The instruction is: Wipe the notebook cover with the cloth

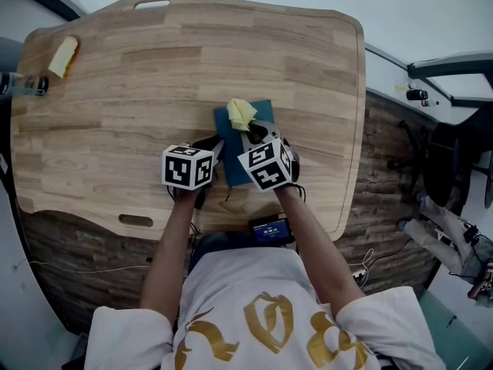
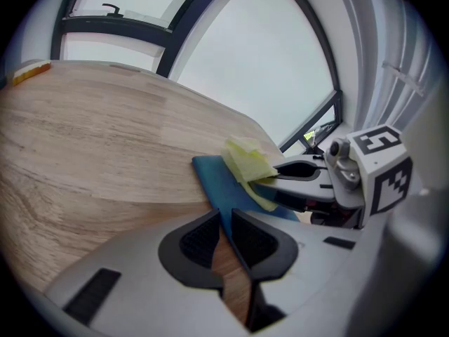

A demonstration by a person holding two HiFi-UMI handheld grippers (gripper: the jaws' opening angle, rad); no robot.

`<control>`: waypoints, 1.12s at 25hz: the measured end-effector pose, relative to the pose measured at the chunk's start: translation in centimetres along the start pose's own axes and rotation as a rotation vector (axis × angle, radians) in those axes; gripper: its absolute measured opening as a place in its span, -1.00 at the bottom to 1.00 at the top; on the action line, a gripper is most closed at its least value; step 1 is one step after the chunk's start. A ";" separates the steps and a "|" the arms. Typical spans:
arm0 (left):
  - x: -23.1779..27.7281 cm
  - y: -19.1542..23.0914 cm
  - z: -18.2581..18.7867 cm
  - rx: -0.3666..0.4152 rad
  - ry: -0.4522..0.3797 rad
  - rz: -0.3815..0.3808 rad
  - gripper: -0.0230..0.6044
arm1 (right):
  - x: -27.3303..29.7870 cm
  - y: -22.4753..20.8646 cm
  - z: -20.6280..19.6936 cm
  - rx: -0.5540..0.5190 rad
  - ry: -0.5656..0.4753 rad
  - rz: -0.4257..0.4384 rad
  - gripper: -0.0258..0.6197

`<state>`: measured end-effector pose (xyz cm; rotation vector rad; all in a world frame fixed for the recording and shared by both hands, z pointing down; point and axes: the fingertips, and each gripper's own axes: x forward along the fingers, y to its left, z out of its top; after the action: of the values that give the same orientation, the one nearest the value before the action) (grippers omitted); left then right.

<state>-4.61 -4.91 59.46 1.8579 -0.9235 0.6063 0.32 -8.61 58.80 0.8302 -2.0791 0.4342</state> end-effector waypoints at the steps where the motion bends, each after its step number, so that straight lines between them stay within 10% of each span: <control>1: 0.0 0.0 0.0 0.000 0.000 0.000 -0.73 | 0.0 0.1 0.0 -0.002 0.001 0.003 -0.80; 28: 0.0 0.0 -0.1 0.005 -0.012 0.012 -0.73 | -0.6 5.0 -1.0 -0.088 0.026 0.114 -0.80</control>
<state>-4.64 -4.82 59.51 1.8631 -0.9420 0.6055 -2.25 -4.19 58.86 0.6532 -2.1120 0.4094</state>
